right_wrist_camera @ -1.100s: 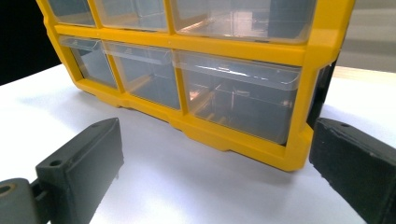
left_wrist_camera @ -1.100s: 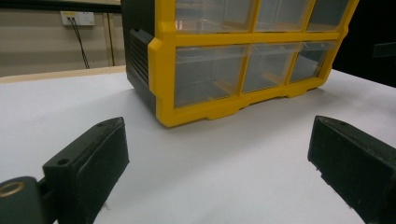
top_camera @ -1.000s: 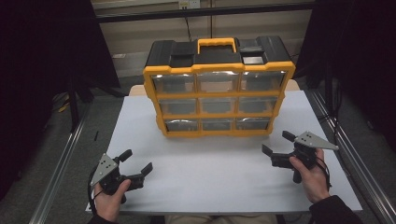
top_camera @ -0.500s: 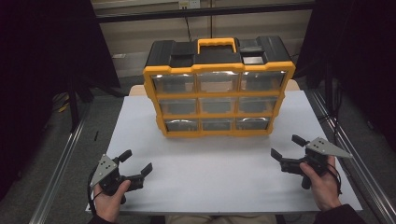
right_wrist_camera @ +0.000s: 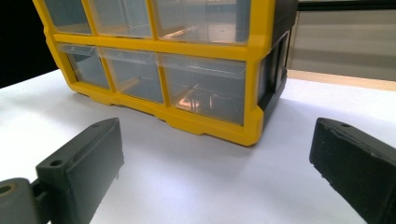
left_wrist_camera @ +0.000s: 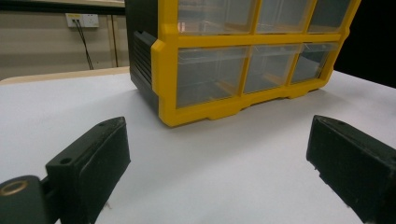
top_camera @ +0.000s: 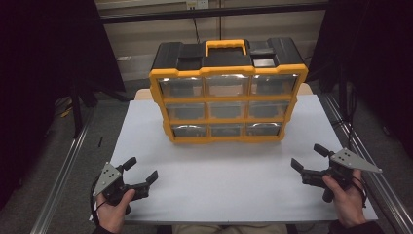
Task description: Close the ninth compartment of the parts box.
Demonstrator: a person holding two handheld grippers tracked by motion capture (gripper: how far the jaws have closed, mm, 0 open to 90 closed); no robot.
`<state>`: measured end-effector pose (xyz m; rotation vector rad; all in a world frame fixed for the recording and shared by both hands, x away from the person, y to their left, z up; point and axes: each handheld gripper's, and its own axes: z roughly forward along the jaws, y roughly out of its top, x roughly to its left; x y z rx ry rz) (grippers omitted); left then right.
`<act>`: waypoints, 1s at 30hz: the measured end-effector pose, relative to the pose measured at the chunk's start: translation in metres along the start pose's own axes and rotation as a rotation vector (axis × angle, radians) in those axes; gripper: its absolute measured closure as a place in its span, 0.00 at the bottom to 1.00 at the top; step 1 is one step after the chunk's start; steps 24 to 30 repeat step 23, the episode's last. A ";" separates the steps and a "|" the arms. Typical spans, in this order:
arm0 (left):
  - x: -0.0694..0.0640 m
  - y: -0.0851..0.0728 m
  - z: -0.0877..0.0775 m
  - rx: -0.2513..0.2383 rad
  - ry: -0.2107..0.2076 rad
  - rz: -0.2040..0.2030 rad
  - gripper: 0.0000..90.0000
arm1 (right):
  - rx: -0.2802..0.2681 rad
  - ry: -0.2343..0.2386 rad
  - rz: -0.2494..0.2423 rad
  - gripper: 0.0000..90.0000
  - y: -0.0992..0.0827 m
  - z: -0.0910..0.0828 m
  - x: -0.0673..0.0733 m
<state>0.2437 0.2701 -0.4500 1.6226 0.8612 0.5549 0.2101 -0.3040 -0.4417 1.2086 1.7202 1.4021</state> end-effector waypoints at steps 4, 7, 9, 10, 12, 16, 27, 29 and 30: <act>0.000 0.000 -0.001 -0.005 0.000 -0.008 0.06 | -0.011 -0.011 0.001 0.03 -0.001 -0.006 -0.002; 0.001 0.000 -0.002 -0.001 -0.001 -0.009 0.06 | -0.008 -0.017 0.004 0.03 -0.002 -0.010 -0.003; 0.001 0.000 -0.002 -0.001 0.003 -0.005 0.06 | -0.007 -0.018 0.003 0.03 -0.003 -0.012 -0.003; 0.001 0.000 -0.002 -0.001 0.004 -0.005 0.06 | -0.009 -0.018 -0.001 0.03 -0.003 -0.013 -0.004; 0.001 0.000 -0.002 -0.001 0.003 -0.005 0.06 | -0.012 -0.020 0.001 0.03 -0.003 -0.013 -0.004; 0.001 0.000 -0.002 0.000 -0.001 -0.003 0.06 | -0.009 -0.021 -0.001 0.03 -0.003 -0.013 -0.004; 0.002 0.000 0.000 0.004 0.001 -0.007 0.06 | -0.015 -0.023 0.008 0.02 -0.003 -0.011 -0.005; 0.002 0.000 0.000 0.004 0.001 -0.007 0.06 | -0.015 -0.023 0.008 0.02 -0.003 -0.011 -0.005; 0.002 0.000 0.000 0.004 0.001 -0.007 0.06 | -0.015 -0.023 0.008 0.02 -0.003 -0.011 -0.005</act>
